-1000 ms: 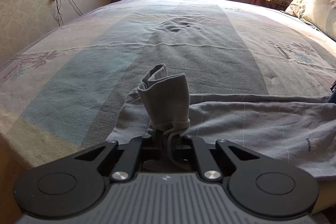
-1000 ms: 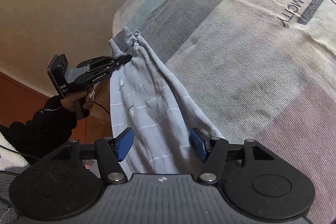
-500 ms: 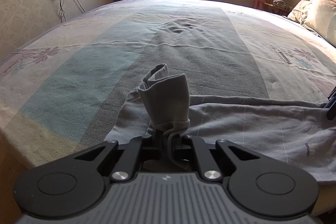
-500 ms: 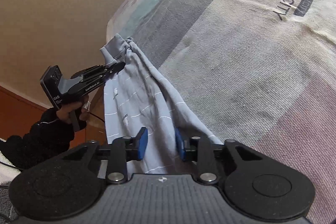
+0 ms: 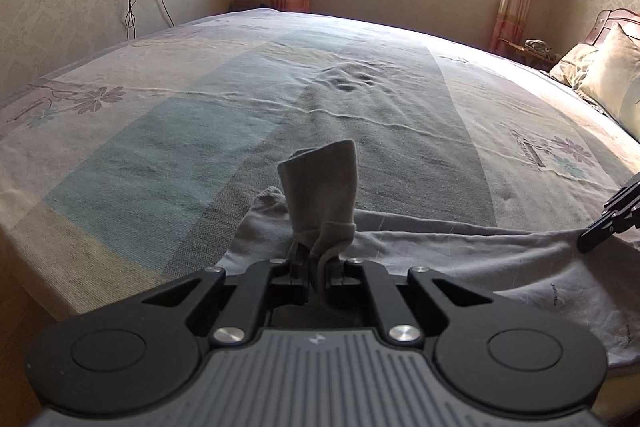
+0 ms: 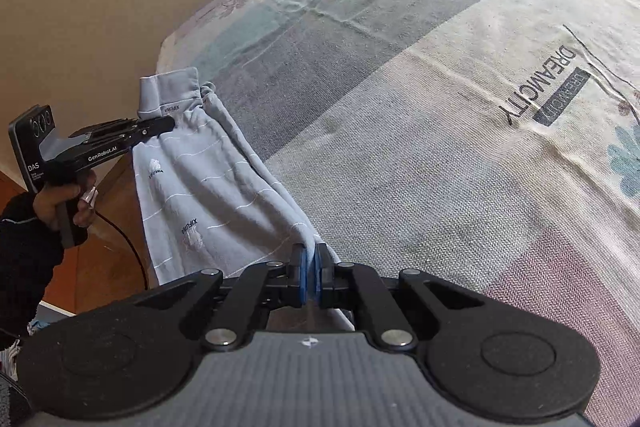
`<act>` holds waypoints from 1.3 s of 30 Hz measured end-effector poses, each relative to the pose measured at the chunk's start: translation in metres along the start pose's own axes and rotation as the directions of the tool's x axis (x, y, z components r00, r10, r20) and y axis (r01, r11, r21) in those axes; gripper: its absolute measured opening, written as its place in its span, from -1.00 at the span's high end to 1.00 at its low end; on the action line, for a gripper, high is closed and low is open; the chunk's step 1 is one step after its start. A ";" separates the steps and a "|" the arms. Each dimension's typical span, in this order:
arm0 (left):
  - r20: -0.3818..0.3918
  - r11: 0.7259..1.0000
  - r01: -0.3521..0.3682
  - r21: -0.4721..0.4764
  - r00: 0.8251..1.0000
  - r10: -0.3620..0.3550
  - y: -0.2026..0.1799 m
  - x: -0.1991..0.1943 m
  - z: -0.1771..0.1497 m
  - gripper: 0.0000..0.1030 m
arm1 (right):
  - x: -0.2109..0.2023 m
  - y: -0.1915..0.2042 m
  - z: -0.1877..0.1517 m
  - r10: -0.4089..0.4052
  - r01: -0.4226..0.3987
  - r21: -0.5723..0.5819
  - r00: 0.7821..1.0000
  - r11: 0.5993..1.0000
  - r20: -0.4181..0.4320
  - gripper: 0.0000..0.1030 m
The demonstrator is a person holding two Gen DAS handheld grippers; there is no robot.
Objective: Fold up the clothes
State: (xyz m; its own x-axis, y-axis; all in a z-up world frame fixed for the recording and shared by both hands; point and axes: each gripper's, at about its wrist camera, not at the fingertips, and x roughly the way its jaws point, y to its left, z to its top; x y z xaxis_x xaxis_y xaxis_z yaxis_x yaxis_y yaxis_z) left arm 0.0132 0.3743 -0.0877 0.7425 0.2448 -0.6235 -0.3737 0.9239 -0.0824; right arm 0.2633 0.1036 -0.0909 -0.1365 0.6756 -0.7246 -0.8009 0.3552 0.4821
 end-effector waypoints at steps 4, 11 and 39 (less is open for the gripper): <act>0.034 1.000 0.022 0.010 0.999 -0.022 -0.002 -0.006 -0.003 0.90 | -0.003 0.000 0.002 -0.013 0.013 0.008 1.000 1.000 0.018 0.89; -0.019 0.999 0.027 -0.044 0.999 -0.028 0.010 0.007 -0.004 0.84 | -0.018 0.008 -0.005 -0.068 0.064 0.047 0.994 0.997 0.080 0.61; 0.020 0.970 0.110 -0.217 0.994 -0.108 0.037 0.007 0.003 0.34 | -0.073 0.009 -0.085 -0.379 0.383 -0.028 0.920 0.923 0.096 0.73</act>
State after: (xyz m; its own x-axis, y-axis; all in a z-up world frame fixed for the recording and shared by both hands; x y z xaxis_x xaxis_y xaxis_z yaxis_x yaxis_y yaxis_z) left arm 0.0061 0.4115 -0.0928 0.7895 0.1489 -0.5955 -0.4013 0.8593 -0.3171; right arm 0.2168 0.0026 -0.0759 0.2338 0.5491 -0.8024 -0.8082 0.5685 0.1535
